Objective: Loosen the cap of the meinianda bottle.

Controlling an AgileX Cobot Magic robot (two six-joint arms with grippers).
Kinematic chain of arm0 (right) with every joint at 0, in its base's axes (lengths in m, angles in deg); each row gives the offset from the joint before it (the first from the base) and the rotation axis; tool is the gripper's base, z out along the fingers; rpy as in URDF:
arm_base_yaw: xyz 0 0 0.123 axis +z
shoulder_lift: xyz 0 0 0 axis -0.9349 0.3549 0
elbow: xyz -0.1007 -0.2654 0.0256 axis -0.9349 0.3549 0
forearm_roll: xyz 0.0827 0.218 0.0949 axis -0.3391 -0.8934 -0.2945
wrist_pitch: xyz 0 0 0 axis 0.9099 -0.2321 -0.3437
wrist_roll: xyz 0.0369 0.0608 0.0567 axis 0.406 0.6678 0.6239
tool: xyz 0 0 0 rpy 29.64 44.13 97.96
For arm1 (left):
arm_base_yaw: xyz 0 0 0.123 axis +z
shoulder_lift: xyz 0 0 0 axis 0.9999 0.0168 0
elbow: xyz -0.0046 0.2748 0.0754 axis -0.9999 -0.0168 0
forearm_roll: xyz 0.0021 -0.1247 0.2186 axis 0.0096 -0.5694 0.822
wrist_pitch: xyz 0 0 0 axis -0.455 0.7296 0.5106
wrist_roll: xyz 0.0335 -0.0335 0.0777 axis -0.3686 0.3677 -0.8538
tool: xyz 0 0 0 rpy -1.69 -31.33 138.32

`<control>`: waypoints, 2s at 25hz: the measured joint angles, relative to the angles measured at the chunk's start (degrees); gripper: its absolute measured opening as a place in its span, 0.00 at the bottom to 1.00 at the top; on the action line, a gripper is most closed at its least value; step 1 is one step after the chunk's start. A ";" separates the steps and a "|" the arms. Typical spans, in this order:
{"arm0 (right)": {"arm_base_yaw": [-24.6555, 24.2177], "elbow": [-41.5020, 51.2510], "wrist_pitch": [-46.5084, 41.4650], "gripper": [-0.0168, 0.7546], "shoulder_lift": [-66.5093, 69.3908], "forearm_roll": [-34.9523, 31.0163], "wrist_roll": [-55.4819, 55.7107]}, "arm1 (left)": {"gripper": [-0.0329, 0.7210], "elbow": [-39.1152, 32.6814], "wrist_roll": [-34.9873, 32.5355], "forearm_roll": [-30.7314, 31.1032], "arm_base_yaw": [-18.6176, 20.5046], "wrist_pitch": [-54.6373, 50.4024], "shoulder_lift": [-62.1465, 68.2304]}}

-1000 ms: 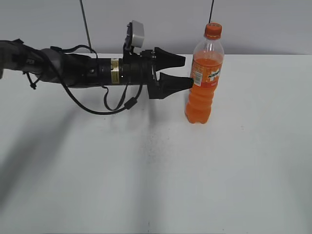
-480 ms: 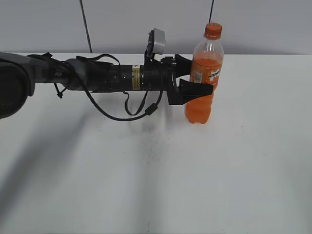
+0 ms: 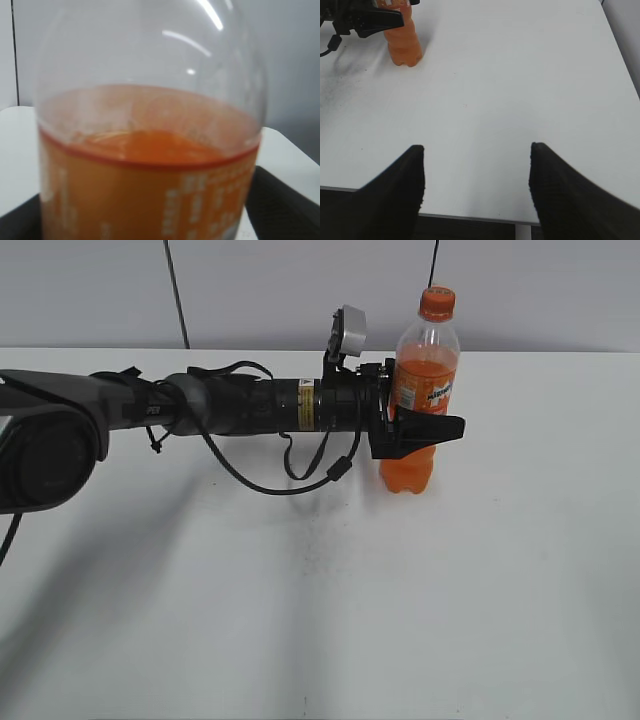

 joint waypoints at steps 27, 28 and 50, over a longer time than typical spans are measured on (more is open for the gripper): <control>0.00 0.00 0.00 0.66 0.00 0.00 0.01 | 0.60 -4.39 1.41 8.82 1.52 -0.69 -3.70; 0.00 0.00 0.00 0.66 0.00 0.00 0.01 | 0.60 -6.01 1.35 9.15 1.74 -0.88 -4.66; 0.00 0.00 0.00 0.66 0.00 0.00 0.01 | 0.60 -54.66 -23.69 -1.73 4.55 -2.64 -32.09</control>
